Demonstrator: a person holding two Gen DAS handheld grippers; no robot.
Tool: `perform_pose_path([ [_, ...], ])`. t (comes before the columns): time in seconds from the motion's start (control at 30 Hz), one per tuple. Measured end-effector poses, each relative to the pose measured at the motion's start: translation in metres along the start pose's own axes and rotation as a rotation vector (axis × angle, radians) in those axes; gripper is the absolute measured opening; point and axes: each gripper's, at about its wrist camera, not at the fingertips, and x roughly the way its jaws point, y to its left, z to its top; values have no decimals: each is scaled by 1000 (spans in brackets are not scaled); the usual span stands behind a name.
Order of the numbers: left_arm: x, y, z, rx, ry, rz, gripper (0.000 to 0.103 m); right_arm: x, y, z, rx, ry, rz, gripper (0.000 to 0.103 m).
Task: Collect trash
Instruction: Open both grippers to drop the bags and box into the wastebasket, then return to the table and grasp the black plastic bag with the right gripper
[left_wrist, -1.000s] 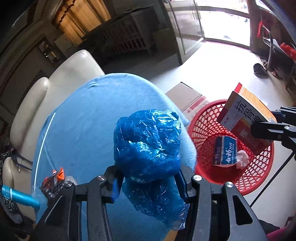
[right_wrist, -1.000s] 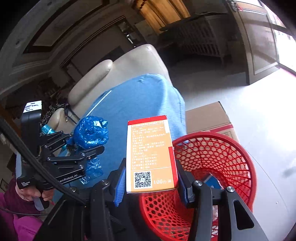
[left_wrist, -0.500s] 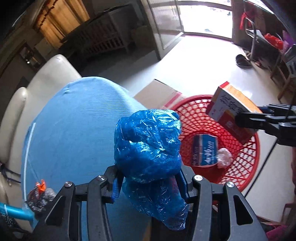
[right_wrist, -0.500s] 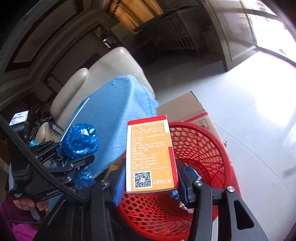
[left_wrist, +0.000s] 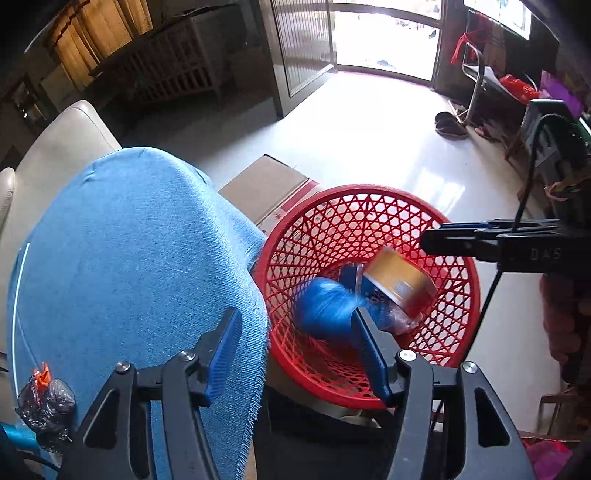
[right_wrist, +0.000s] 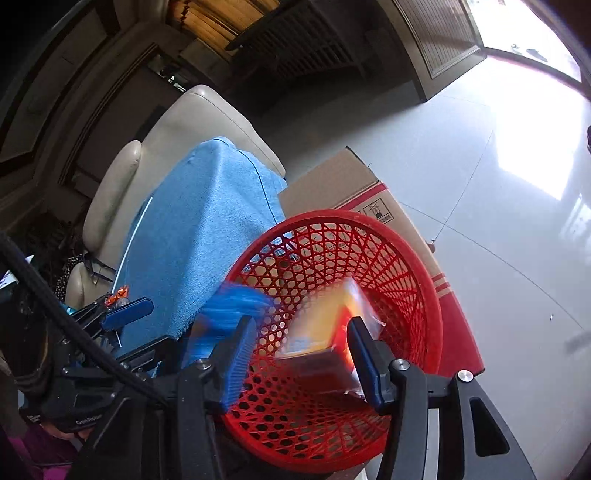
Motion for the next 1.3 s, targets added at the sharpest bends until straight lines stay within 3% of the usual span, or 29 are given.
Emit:
perform_pose_path([
  [0.23, -3, 12, -6, -33, -6, 14, 63, 2, 8, 1, -13, -4, -3, 57],
  [0.5, -18, 39, -20, -100, -29, 136, 63, 6, 26, 4, -46, -3, 11, 57],
  [0.7, -36, 65, -37, -153, -61, 221, 63, 8, 53, 5, -99, -1, 23, 57],
  [1.3, -84, 133, -111, -353, -88, 364, 63, 31, 151, -5, -301, 52, 74, 57],
])
